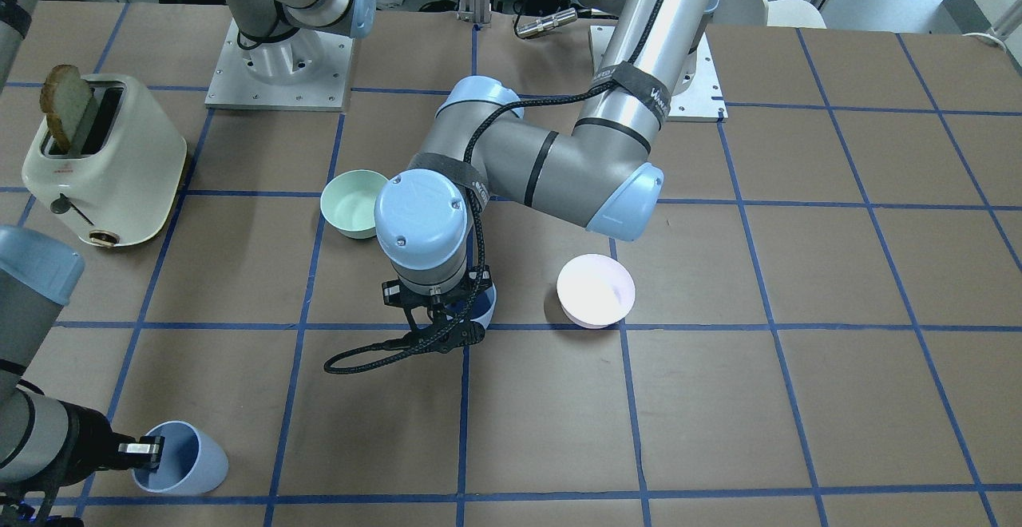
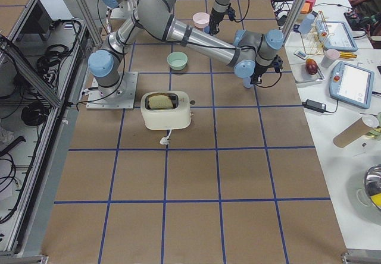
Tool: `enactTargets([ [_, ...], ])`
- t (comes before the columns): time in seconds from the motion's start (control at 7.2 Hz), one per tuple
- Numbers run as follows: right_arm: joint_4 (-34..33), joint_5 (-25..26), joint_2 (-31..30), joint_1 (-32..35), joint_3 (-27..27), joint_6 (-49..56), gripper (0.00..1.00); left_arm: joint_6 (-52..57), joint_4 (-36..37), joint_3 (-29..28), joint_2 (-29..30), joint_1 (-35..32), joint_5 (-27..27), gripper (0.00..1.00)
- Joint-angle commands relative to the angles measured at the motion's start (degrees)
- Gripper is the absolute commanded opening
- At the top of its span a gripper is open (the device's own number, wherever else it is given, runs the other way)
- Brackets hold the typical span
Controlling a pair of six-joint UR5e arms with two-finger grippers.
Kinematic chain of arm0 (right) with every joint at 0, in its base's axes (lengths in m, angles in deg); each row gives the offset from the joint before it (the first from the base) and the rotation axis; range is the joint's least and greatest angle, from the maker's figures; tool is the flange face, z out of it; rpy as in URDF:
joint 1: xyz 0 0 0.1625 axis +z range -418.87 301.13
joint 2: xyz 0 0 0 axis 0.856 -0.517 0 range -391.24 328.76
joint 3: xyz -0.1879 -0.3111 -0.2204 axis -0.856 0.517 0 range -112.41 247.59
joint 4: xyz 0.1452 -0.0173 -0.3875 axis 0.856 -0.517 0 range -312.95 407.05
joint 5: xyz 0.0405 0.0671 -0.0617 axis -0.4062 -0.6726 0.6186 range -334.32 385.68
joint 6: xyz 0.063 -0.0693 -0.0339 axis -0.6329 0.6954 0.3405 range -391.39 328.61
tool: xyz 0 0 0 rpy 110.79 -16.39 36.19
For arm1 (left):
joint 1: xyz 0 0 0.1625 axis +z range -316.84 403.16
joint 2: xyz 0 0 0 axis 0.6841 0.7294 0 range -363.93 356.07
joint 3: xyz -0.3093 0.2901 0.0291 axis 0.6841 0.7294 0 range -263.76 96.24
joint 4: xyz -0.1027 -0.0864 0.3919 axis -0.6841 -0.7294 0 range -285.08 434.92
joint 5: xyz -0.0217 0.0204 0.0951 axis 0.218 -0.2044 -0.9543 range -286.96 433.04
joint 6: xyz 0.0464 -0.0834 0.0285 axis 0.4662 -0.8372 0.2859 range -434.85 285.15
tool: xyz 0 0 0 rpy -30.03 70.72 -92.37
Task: Stack blue cups with both arms
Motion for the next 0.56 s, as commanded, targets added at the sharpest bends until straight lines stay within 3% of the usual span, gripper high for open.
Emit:
enactTargets([
  [0.0,1.34,-0.09,-0.28,0.00,0.17,-0.01,0.00,7.82,-3.60,-2.04,-5.80,2.45,1.30,1.00],
  [0.42,1.77,-0.09,-0.64,0.00,0.34,-0.36,0.00,16.01,-24.57,-11.08,-15.57,11.49,3.51,1.00],
])
